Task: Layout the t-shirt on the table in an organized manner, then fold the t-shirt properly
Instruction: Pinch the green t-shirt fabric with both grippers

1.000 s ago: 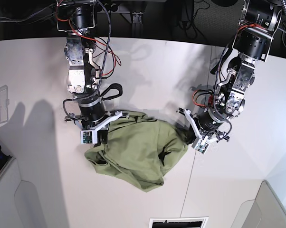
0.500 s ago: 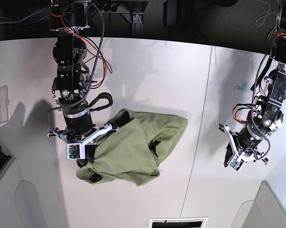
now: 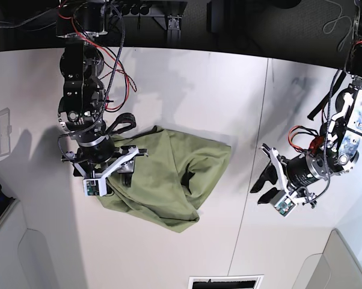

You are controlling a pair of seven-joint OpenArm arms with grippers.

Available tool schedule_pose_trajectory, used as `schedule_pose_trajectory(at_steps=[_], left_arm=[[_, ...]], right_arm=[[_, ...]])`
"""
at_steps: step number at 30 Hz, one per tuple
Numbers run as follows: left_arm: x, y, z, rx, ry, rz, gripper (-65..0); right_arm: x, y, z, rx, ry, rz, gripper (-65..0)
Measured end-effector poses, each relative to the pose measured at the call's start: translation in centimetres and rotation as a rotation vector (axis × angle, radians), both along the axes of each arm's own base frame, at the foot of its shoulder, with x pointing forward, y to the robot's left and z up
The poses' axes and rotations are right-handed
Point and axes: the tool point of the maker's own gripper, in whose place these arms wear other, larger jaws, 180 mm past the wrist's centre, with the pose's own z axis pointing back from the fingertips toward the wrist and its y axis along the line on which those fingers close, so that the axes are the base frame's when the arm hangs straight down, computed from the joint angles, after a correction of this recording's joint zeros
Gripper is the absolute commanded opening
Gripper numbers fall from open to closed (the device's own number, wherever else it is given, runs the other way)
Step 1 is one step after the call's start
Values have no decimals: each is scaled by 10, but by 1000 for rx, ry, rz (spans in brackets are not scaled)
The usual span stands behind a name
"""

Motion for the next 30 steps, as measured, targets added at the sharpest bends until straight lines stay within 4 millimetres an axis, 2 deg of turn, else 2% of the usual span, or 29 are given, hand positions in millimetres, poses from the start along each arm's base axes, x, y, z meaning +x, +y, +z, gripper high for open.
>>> schedule_pose_trajectory(at_steps=[4, 9, 11, 13, 16, 19, 25, 30], left_arm=[[-2, -36, 2, -101, 10, -31, -402], [-9, -92, 2, -210, 19, -102, -402], [-16, -110, -9, -191, 35, -138, -402], [-18, -118, -25, -141, 49, -129, -402], [-18, -120, -44, -90, 65, -108, -402], [-17, -116, -54, -75, 80, -92, -402], [-16, -110, -57, -45, 70, -87, -402], [-17, -101, -60, -23, 76, -80, -403]], right_arm=[[-15, -32, 18, -71, -53, -111, -298], [-32, -83, -2, -68, 8, -232, -298], [-37, -104, -11, -39, 31, -277, -298], [-36, -114, -17, 6, 32, -277, -298], [-29, -107, -32, 73, 60, -229, -298], [-15, -92, -43, 146, 74, -179, -298], [12, -67, -53, 212, 96, -119, -298], [19, -39, -65, 257, 130, -60, -299]])
